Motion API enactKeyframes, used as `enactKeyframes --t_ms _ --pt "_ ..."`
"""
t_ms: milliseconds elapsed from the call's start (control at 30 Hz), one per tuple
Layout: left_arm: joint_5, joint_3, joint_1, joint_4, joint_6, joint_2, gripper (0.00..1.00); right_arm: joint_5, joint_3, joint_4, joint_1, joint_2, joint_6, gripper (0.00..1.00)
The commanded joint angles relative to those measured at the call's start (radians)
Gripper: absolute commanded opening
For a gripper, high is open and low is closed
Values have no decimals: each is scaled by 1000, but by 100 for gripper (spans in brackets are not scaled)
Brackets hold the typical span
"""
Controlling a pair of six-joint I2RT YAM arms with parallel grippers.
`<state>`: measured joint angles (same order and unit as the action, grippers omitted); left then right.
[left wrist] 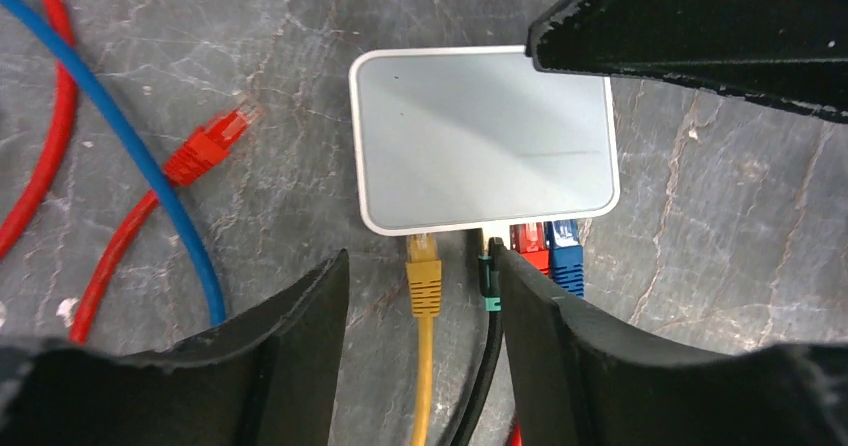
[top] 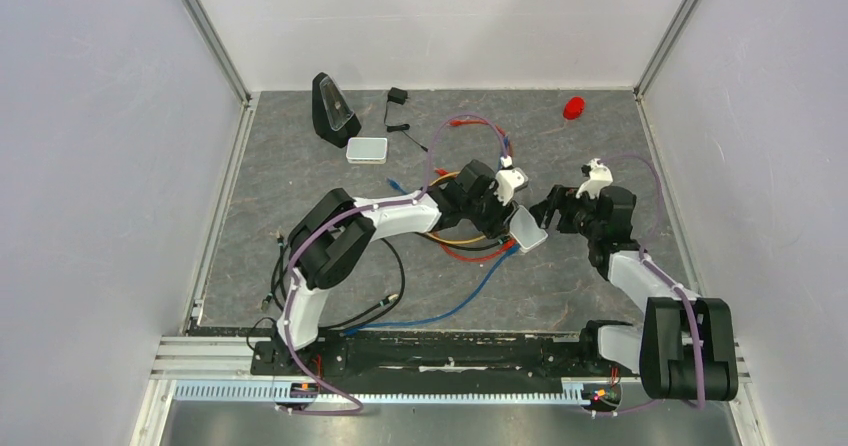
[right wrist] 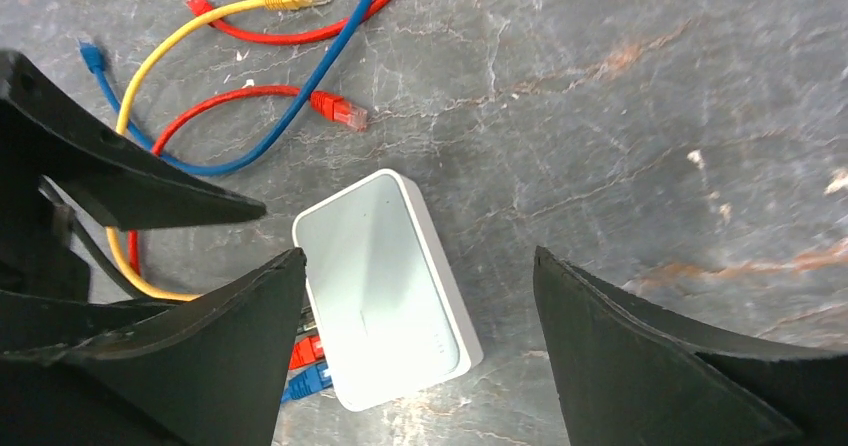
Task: Insert the plug into the switch port
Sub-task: Insert the connector into the switch port, then move the switch port to the center of the board.
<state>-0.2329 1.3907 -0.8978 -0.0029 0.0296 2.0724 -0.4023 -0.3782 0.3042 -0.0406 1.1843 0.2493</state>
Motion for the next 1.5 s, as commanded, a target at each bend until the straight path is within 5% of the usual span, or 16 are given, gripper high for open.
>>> enactKeyframes --t_ms 0,233,367,533,700,1200,1467 --pt "41 6 37 34 -103 -131 63 8 -71 -73 9 -29 -188 86" --pt "189 -131 147 -99 -218 -427 66 16 -193 -183 173 57 -407 89" --pt "341 -141 176 -339 -207 -601 71 91 -261 -277 242 140 -484 97" --pt "355 -206 178 -504 -135 -788 74 206 -318 -366 296 223 -555 97" --pt "370 -364 178 -501 -80 -961 74 226 -348 -391 312 281 -575 95" --pt "433 -444 178 -521 -33 -1062 73 357 -374 -415 298 355 -551 71" --pt "504 -459 178 -510 -31 -1089 73 455 -377 -465 55 324 -477 68"
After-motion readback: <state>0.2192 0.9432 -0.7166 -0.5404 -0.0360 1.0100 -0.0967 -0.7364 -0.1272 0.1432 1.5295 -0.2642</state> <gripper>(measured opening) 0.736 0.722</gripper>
